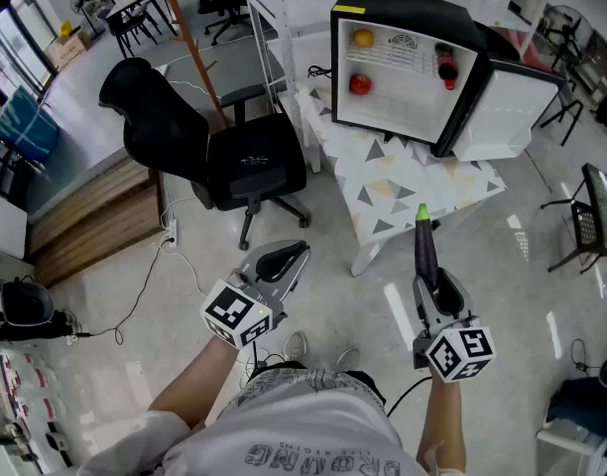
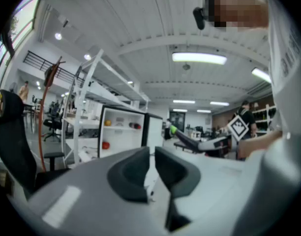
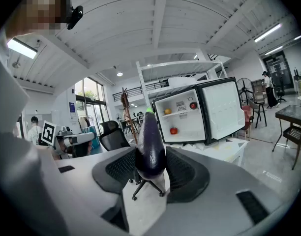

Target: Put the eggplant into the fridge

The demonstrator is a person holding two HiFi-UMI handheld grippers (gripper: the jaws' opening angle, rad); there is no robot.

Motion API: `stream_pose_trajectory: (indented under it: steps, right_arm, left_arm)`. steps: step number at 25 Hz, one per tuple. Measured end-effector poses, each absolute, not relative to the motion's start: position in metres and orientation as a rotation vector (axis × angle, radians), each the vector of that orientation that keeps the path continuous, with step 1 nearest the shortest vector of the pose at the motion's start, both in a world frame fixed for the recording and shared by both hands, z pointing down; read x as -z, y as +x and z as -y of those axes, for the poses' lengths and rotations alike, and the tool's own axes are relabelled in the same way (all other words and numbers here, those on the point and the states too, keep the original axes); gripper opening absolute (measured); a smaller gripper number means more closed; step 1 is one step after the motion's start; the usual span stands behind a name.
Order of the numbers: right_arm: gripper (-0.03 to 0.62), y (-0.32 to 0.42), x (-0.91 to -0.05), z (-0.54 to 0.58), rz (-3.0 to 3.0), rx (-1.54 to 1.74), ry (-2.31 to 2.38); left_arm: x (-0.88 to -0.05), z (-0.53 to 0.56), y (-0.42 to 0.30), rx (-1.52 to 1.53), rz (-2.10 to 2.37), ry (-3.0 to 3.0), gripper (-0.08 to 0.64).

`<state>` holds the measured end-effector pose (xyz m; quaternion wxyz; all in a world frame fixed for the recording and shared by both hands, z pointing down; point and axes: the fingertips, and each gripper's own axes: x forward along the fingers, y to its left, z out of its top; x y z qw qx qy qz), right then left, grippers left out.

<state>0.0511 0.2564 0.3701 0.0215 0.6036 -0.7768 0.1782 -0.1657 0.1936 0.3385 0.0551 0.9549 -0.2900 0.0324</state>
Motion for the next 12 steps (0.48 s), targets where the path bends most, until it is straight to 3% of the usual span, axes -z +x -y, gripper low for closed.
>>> stream_pose_trajectory:
  steps: [12]
  right_arm:
    - [0.187, 0.0596, -0.3683, -0.2503, 2.421, -0.562, 1.911]
  left_arm:
    - [-0.3418, -0.1880, -0.1603, -0.112, 0.878, 2.893, 0.035]
